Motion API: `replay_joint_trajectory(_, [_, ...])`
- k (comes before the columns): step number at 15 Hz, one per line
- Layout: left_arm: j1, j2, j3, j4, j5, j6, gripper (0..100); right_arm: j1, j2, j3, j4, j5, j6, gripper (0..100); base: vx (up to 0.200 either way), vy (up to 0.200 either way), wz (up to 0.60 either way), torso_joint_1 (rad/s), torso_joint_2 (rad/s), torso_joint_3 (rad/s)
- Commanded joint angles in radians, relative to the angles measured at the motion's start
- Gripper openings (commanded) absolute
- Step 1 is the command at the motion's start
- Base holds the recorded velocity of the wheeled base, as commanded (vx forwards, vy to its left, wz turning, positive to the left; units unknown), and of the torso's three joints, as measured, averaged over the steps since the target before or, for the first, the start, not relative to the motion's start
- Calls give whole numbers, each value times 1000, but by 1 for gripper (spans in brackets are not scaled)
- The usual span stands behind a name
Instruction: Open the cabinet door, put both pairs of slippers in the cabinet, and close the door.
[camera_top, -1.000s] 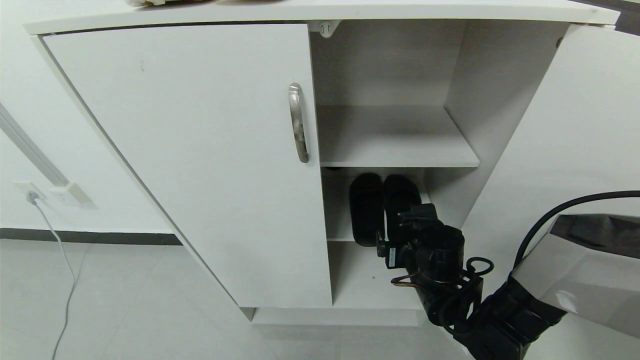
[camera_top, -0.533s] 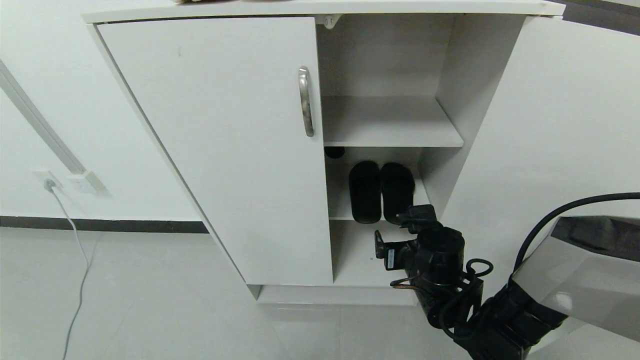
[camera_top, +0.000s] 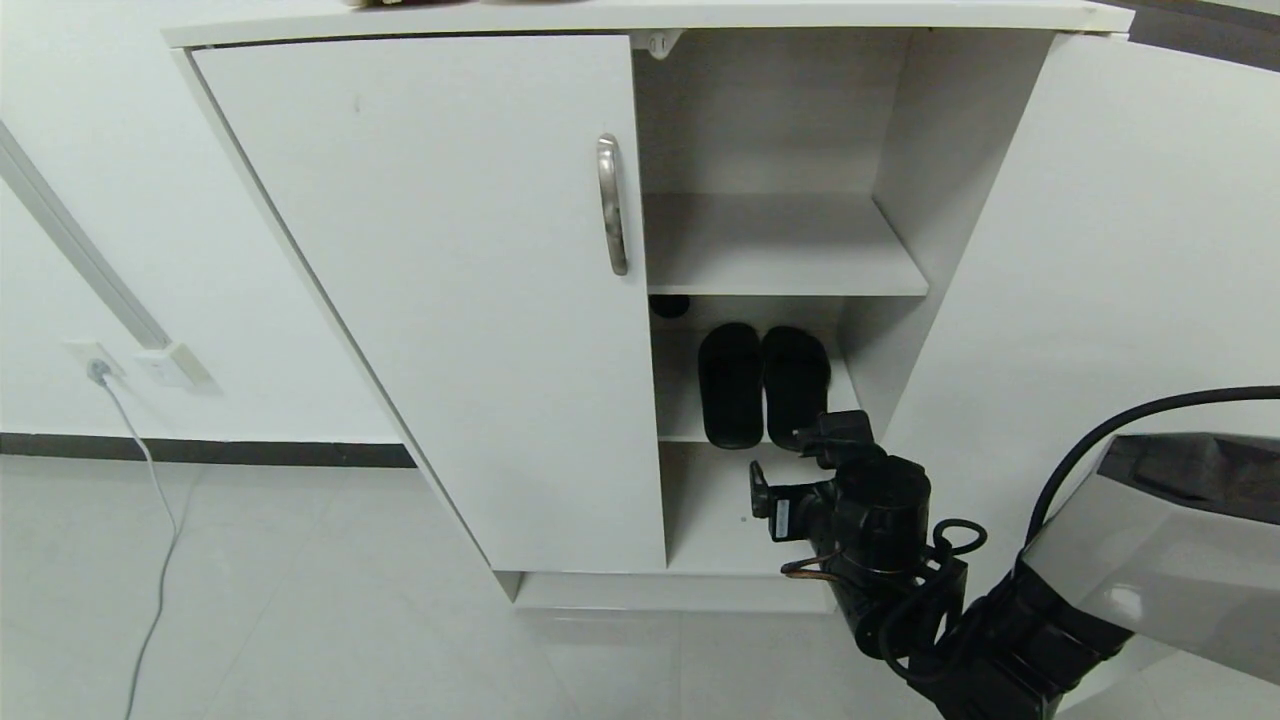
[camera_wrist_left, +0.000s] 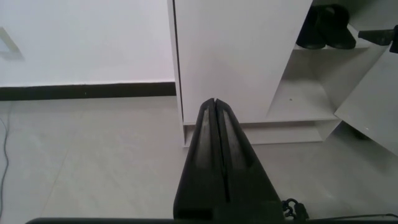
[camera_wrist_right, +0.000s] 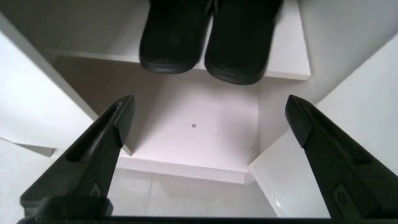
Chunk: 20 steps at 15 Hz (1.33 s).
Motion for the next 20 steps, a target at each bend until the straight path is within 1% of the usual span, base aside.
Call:
replay_joint_trajectory(1, [1,1,0,0,0,1,0,3,3,0,0,-1,0,100,0,0,0,7,2,110])
replay_joint_trajectory(11, [1,1,0,0,0,1,0,3,3,9,0,-3,0,100,0,0,0,1,2,185])
replay_joint_trajectory(18, [1,1,0,0,0,0,0,3,3,14,-1,-3,0,100,0,0,0,0,0,0])
replay_joint_trajectory(20, [1,1,0,0,0,0,0,3,3,14,-1,-3,0,100,0,200,0,2,2,7])
